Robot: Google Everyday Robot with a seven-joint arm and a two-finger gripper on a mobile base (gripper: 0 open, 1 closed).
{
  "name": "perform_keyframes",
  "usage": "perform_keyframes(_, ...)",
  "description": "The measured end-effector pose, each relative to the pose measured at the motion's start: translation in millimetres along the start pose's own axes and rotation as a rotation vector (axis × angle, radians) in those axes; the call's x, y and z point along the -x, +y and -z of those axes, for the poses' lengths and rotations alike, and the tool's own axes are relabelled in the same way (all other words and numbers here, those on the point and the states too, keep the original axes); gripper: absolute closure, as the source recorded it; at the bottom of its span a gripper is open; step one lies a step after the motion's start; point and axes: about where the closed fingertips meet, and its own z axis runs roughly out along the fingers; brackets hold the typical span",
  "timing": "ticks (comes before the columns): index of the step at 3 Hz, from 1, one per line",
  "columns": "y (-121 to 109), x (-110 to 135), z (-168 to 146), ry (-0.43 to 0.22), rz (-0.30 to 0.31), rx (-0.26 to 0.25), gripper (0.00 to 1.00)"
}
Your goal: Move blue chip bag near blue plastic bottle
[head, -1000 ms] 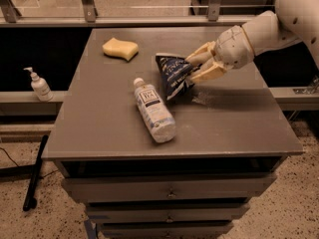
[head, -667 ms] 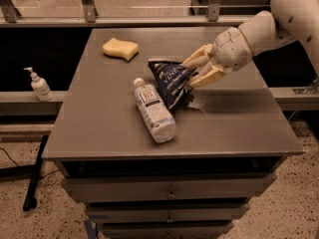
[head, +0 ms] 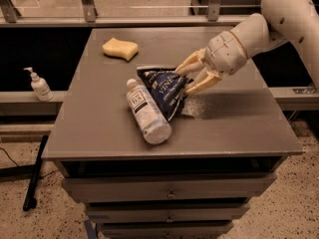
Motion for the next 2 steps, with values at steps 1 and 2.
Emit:
perform_keyframes(1,4.9,2.4,-8.3,-0.008,0.008,0.026,0.82)
perform_keyframes(2,8.0,3.2,-12.3,-0.008,0.012,0.039,0.59)
